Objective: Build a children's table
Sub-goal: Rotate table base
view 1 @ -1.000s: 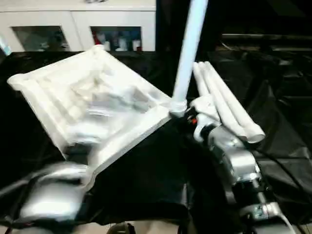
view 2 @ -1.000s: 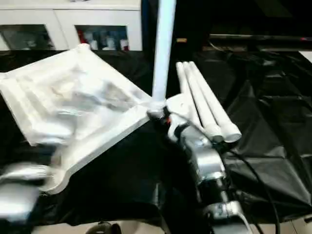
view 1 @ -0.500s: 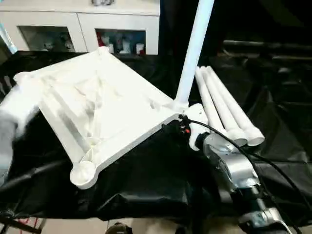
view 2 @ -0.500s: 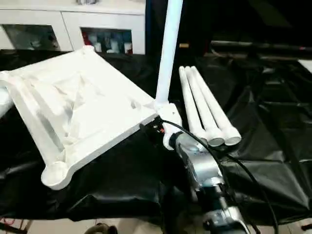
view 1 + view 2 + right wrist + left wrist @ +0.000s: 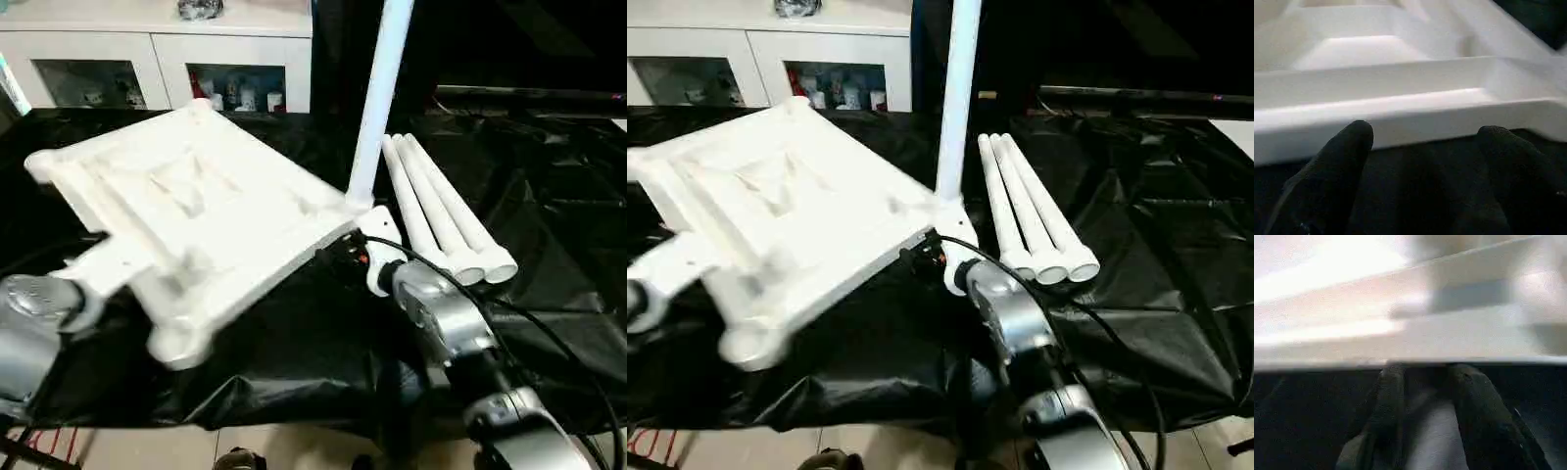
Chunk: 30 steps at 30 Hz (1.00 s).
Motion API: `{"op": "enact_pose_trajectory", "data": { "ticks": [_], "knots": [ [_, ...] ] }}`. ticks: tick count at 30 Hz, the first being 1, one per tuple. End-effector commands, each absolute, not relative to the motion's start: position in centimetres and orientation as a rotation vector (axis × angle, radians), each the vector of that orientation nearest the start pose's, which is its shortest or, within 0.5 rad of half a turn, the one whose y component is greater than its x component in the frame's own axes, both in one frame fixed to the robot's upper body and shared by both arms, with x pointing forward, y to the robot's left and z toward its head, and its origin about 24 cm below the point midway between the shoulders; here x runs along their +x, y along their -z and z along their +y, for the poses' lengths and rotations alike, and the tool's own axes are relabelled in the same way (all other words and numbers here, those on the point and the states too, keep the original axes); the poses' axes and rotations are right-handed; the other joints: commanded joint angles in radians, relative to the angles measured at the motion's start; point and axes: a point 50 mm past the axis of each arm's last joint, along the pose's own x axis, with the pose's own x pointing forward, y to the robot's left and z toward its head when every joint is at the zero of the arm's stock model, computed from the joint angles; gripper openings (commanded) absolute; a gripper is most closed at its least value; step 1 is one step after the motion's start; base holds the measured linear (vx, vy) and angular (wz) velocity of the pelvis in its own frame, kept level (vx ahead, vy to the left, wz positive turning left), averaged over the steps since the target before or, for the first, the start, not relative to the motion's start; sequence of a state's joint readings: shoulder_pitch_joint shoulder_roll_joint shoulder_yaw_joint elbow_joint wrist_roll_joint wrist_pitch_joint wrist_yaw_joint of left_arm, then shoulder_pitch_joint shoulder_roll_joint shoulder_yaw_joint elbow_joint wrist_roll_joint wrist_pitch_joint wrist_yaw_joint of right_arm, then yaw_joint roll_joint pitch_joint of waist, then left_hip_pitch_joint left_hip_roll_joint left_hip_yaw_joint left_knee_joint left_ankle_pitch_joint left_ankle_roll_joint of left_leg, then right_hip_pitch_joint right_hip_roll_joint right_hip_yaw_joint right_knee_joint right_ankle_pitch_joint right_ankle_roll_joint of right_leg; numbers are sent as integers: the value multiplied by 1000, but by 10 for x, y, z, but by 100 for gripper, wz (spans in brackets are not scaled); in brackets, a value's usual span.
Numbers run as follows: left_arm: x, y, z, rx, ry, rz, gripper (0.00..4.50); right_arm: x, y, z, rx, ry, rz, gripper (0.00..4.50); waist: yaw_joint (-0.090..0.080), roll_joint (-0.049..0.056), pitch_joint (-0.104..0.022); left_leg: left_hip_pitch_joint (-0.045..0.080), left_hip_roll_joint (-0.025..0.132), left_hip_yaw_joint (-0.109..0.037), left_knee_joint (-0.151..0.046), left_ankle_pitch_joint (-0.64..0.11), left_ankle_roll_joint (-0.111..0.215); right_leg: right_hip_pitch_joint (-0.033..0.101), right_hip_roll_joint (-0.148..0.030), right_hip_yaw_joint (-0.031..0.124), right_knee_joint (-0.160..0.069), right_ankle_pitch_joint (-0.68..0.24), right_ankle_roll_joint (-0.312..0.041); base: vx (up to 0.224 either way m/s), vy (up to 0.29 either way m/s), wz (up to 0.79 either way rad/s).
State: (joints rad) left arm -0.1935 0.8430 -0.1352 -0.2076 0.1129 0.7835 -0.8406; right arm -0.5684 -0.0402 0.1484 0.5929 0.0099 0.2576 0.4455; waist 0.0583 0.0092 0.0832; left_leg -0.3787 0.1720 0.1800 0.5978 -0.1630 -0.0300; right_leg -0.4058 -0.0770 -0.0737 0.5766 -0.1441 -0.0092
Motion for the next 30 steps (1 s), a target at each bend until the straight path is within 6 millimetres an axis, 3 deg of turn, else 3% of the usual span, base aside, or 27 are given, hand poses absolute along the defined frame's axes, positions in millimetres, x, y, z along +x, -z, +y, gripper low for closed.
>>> {"op": "enact_pose_trajectory", "data": {
  "ticks": [1,2,3,4,5,6,7,8,9,10,11,12,13,15,16,18,20,24,27,29,30],
  "knots": [
    [254,-102,233,695,677,699,167,336,-44,-67,-121,-697,312,390,-9,32,-56,70,51,-49,-89,-723,-99,-3,-60,17,-101,-630,-102,0,0,0],
    [254,-101,225,670,721,686,167,336,-44,-64,-120,-710,307,390,-17,34,-47,76,50,-48,-92,-768,-96,-2,-47,-9,-116,-676,-71,0,0,0],
    [257,-99,217,666,750,656,167,335,-43,-61,-116,-729,303,390,-18,38,-41,77,55,-46,-106,-804,-97,2,-34,-28,-116,-687,-57,-52,6,-1],
    [260,-97,211,666,763,631,167,334,-42,-58,-112,-745,300,390,-1,64,-41,6,88,-29,-188,-896,-109,75,1,-51,19,-534,-79,-96,-6,1],
    [262,-96,208,659,766,623,167,334,-42,-57,-113,-753,298,390,36,62,-47,-67,107,-10,-231,-933,-112,130,3,-41,170,-370,-87,-96,-6,1],
    [268,-92,199,641,785,596,167,332,-41,-54,-106,-777,295,390,51,16,-72,19,63,57,-171,-722,-81,50,-13,50,137,-522,-45,-62,-67,14],
    [271,-90,194,635,790,585,167,331,-40,-52,-104,-788,294,390,52,-37,-87,90,40,25,-50,-559,-102,-22,-77,84,5,-758,-12,69,-150,16],
    [271,-90,194,635,790,585,167,331,-40,-52,-104,-788,294,390,65,-3,-47,120,40,-15,96,-427,-76,-89,-211,132,-129,-1031,-53,69,-150,16],
    [275,-88,184,643,827,544,167,329,-39,-50,-107,-811,289,390,70,-20,-52,20,14,-73,87,-140,-24,9,-183,160,-103,-1075,-49,62,-103,-11],
    [277,-88,179,627,846,524,167,328,-39,-49,-106,-823,286,390,87,-8,-68,-20,32,-78,-7,-116,-61,59,-126,92,-38,-840,-68,0,0,0],
    [278,-88,175,611,851,512,167,327,-39,-48,-106,-830,285,390,92,16,-90,11,44,-69,-31,-127,-87,49,-88,74,-18,-622,-101,0,0,0],
    [280,-89,170,613,859,482,167,327,-39,-48,-116,-831,280,390,73,32,-106,44,58,-61,-41,-159,-83,21,-42,58,28,-253,-166,0,0,0],
    [281,-91,167,627,861,456,167,326,-39,-49,-126,-831,273,390,58,42,-100,22,61,-60,-52,-209,-86,33,-36,55,28,-124,-215,0,0,0],
    [286,-101,163,638,868,380,167,324,-43,-54,-125,-844,250,390,55,32,-96,9,51,-54,-56,-271,-88,48,-38,56,19,-117,-225,0,0,0],
    [288,-108,163,663,877,336,167,322,-47,-59,-123,-846,232,390,52,29,-93,12,49,-50,-59,-305,-91,47,-44,60,10,-163,-222,0,0,0],
    [291,-117,168,713,873,302,167,318,-55,-71,-117,-854,192,390,44,24,-86,6,47,-50,-66,-334,-90,53,-49,64,-3,-259,-187,0,0,0],
    [294,-123,172,669,842,287,167,315,-63,-83,-104,-841,159,390,43,23,-86,5,47,-49,-66,-326,-88,55,-51,65,-6,-279,-170,0,0,0],
    [299,-118,187,726,783,281,167,313,-70,-102,-120,-770,131,390,31,17,-91,0,43,-42,-64,-243,-74,59,-48,65,-9,-243,-162,0,0,0],
    [294,-116,199,822,910,338,167,308,-73,-106,-130,-811,135,390,25,14,-94,-6,41,-42,-65,-191,-60,64,-49,63,-10,-208,-152,0,0,0],
    [292,-120,204,805,974,364,167,306,-74,-106,-148,-846,138,390,27,16,-97,1,41,-40,-61,-159,-54,60,-49,64,-6,-156,-172,0,0,0],
    [291,-122,207,801,1016,381,198,305,-74,-105,-162,-870,140,390,25,19,-100,3,44,-38,-60,-136,-53,59,-46,64,4,-91,-193,0,0,0]
  ]
}}
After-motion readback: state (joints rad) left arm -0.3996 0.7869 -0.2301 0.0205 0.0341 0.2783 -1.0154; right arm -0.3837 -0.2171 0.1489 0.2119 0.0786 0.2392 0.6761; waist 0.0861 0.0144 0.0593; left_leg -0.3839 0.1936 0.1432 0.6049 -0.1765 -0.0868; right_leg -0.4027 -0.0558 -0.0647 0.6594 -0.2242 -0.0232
